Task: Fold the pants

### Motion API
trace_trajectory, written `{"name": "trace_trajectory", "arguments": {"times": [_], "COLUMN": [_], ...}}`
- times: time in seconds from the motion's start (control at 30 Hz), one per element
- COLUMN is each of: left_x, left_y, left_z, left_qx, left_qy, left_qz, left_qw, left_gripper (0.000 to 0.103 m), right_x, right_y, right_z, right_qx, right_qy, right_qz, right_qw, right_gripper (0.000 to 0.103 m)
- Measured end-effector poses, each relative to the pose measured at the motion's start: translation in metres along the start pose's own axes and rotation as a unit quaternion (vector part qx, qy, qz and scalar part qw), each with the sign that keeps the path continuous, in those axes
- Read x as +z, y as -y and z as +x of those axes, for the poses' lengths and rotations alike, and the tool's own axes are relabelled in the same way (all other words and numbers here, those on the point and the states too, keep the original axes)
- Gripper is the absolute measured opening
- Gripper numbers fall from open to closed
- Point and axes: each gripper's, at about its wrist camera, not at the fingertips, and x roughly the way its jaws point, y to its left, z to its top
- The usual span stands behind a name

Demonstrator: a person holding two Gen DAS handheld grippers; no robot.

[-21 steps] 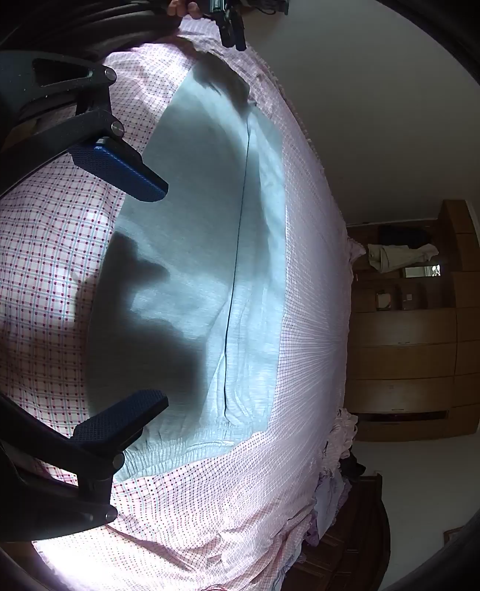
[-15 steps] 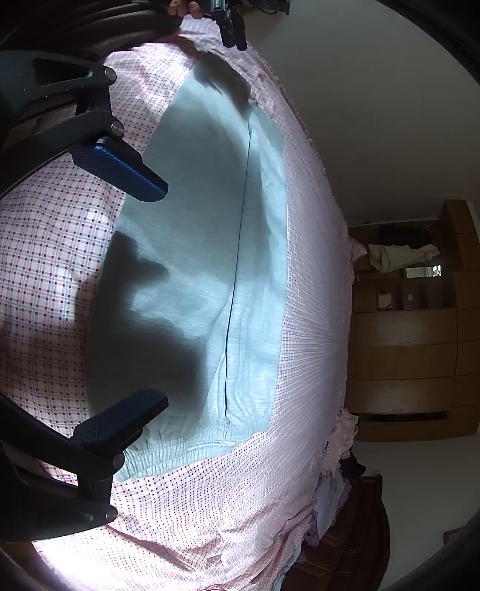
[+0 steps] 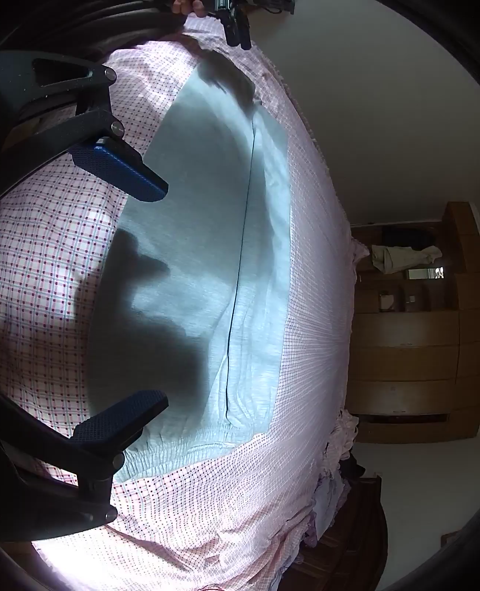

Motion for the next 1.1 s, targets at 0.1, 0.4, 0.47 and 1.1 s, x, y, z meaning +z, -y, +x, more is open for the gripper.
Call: {"name": "trace_trajectory", "arguments": {"times": [0.1, 0.4, 0.47, 1.1], "left_x": [-0.0026, -0.0026, -0.0026, -0.0027], "left_y": [0.0007, 0.0014, 0.0013, 0.0018], "left_z": [0.0007, 0.0016, 0.0015, 0.0031], "left_qx": [0.001, 0.001, 0.001, 0.003], "left_qy": [-0.002, -0.002, -0.002, -0.003], "left_qz": [0.002, 0.003, 0.004, 0.005], "left_qw": [1.0, 1.0, 1.0, 1.0], "left_gripper": [0.103, 0.103, 0.103, 0.103], "right_x": [-0.003, -0.0029, -0.0025, -0.0013], "right_y": [0.0015, 0.0024, 0.0021, 0.0013], "right_z": [0.0011, 0.0014, 0.0012, 0.0003], "right_qx": [0.001, 0.0, 0.0, 0.0], "right_qy": [0.001, -0.001, -0.001, -0.001], "right_qz": [0.003, 0.003, 0.003, 0.002], "right_qw": [1.0, 1.0, 1.0, 1.0], "right_gripper": [0.098, 0.098, 0.098, 0.098]}}
